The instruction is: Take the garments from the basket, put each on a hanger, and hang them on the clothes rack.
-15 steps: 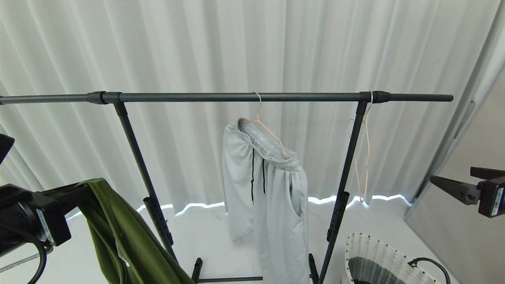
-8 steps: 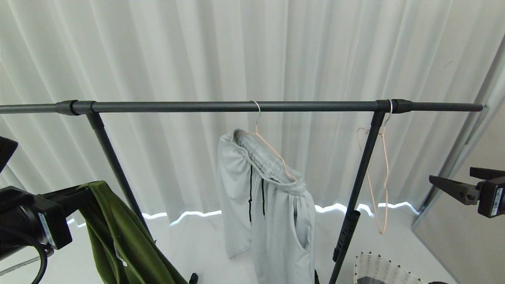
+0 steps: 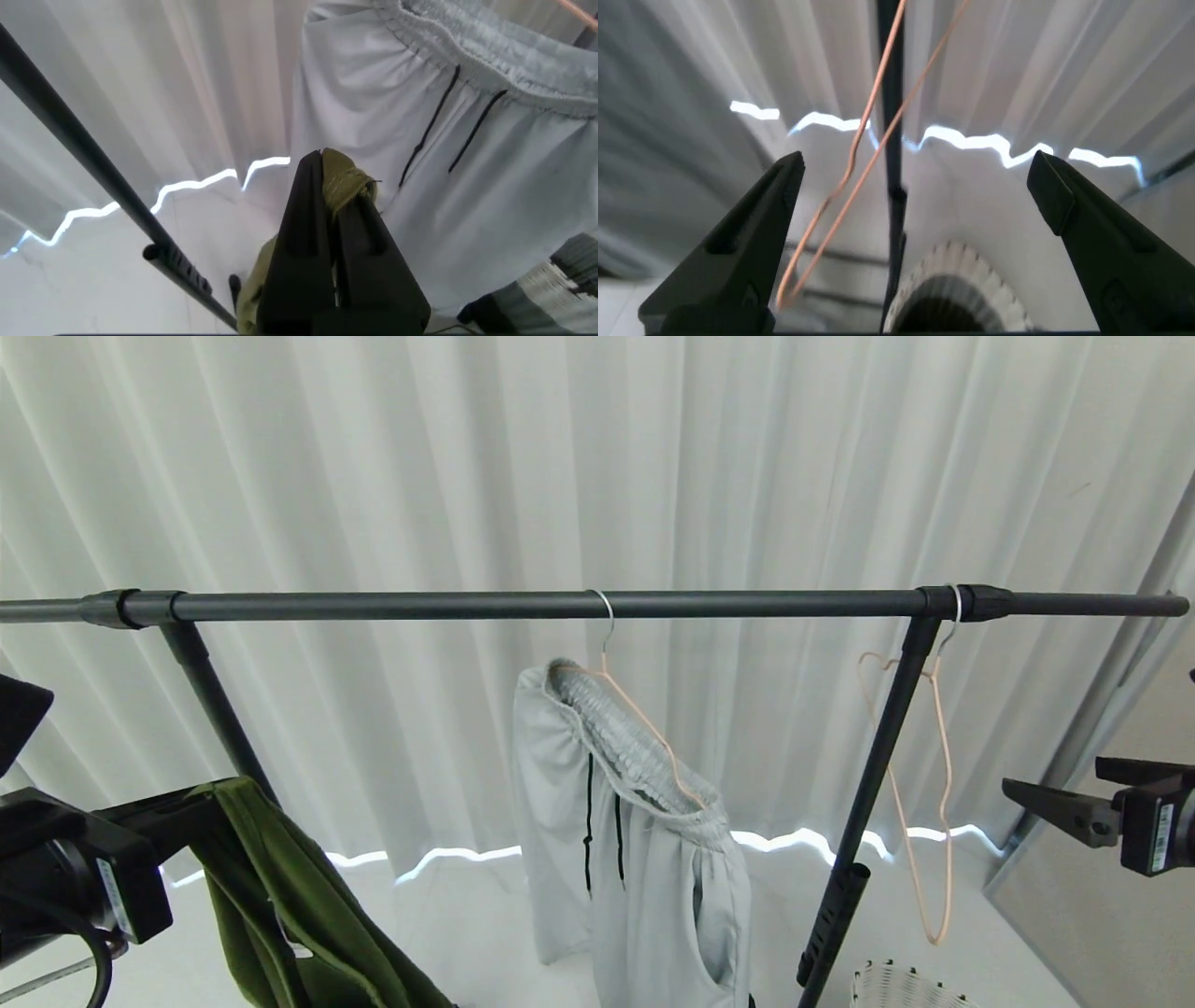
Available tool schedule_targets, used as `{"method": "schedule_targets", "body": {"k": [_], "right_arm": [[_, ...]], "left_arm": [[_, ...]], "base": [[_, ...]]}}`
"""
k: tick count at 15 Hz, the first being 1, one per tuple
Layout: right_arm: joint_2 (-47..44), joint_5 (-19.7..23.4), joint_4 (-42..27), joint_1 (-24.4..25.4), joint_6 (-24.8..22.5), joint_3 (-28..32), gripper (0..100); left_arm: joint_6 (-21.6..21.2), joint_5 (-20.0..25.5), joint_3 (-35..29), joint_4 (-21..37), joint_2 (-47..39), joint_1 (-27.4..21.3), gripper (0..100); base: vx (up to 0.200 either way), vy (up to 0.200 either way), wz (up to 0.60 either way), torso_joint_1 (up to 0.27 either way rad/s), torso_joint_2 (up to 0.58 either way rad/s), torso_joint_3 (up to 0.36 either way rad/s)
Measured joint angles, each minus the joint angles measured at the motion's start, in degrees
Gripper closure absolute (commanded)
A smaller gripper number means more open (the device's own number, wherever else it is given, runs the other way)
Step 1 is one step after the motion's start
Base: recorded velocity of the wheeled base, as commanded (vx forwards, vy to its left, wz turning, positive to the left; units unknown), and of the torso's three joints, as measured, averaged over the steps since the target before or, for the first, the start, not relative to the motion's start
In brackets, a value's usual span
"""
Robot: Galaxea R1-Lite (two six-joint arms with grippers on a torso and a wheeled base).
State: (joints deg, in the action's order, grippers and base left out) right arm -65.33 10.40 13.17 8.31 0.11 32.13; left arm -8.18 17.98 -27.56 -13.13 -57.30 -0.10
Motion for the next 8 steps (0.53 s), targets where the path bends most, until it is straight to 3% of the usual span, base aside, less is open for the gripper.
{"method": "schedule_targets", "body": {"k": [3,8], "right_arm": [[-0.82,-2.26,-0.52,1.38,0.32,0.05,0],[-3.91,-11.96,-3.02,7.51,5.00,3.01,0]], "left_arm": [[-0.88,-0.04,0.80,0.05,0.00,0.02,100],[-1.12,-0.04,0.45,0.02,-0.15,0.00,100]], "base": [[0.000,0.000,0.00,0.000,0.00,0.000],[0.000,0.000,0.00,0.000,0.00,0.000]]}}
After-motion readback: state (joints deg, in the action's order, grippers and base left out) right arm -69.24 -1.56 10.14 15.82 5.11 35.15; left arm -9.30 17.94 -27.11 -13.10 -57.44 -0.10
